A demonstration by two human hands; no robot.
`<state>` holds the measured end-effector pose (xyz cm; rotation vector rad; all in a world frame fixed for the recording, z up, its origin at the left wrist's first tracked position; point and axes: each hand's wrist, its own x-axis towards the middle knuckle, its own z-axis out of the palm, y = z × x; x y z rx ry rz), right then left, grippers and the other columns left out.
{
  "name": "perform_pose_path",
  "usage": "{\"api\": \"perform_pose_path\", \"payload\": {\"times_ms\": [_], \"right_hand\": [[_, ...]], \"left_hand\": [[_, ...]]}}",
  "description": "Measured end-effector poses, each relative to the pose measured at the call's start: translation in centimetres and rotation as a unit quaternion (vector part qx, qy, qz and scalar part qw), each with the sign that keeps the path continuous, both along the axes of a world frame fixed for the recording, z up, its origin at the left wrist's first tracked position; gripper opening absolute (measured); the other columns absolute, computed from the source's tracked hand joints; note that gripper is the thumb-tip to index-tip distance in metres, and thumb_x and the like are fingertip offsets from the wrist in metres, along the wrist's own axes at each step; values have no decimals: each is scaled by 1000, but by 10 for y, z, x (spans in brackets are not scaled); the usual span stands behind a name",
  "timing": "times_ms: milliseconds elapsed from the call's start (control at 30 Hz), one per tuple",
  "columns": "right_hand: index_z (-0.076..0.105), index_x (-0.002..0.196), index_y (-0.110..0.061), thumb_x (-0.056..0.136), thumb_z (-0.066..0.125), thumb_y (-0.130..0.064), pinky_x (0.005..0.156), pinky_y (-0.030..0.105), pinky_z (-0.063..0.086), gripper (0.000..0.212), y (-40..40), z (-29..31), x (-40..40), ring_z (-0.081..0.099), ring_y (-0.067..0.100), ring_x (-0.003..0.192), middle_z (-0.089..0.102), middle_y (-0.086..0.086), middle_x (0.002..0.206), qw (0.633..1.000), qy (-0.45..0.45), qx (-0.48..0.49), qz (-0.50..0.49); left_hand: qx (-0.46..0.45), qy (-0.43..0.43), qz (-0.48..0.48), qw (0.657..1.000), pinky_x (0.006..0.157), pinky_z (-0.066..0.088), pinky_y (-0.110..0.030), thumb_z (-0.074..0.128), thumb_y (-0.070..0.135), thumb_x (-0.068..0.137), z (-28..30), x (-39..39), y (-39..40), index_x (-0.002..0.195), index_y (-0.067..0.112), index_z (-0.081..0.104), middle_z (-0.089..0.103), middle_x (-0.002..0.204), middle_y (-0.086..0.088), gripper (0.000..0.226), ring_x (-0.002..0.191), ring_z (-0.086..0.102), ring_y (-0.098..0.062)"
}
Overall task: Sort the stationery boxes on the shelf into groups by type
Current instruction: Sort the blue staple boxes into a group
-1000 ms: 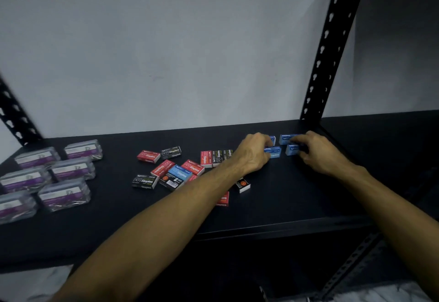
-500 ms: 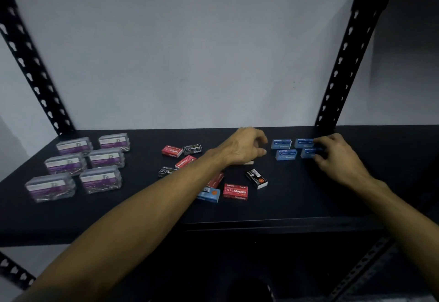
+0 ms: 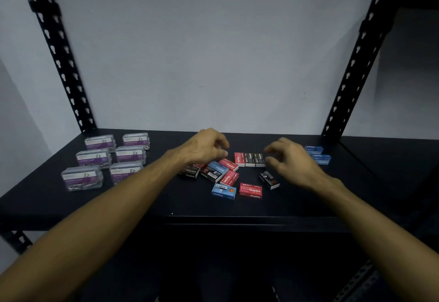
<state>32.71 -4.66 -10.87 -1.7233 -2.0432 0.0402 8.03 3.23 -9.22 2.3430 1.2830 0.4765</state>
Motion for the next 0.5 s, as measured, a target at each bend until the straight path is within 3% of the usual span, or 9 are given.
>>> {"api": "perform_pose_path", "payload": {"times_ms": [133,267,500], "right_hand": [[64,121,-22,95,62,-35,90,30,51,29,-3,0,-38,55,6,102,55,-8,115,998,-11,-39,51],[65,118,-23,93,64,-38,88,31,53,28,-4,-5,-61,57,6,97,57,-7,110,993,-21,-63,96],[70,110,-30,89,68,-38,86,30,51,22,-5,-13,-68,58,4,94,62,-10,107,986,-21,-99,136]], "left_hand": [[-4,26,16,1000,76,46,-19,69,25,91,-18,-18,4,118,17,67,66,106,5,28,98,62,-9],[-16,43,17,999,84,48,-23,68,25,91,-31,-23,6,120,17,67,64,114,4,30,99,59,-7],[21,102,-29,994,77,38,-22,63,23,95,-31,-18,8,121,15,68,51,96,11,27,84,49,-5]]}}
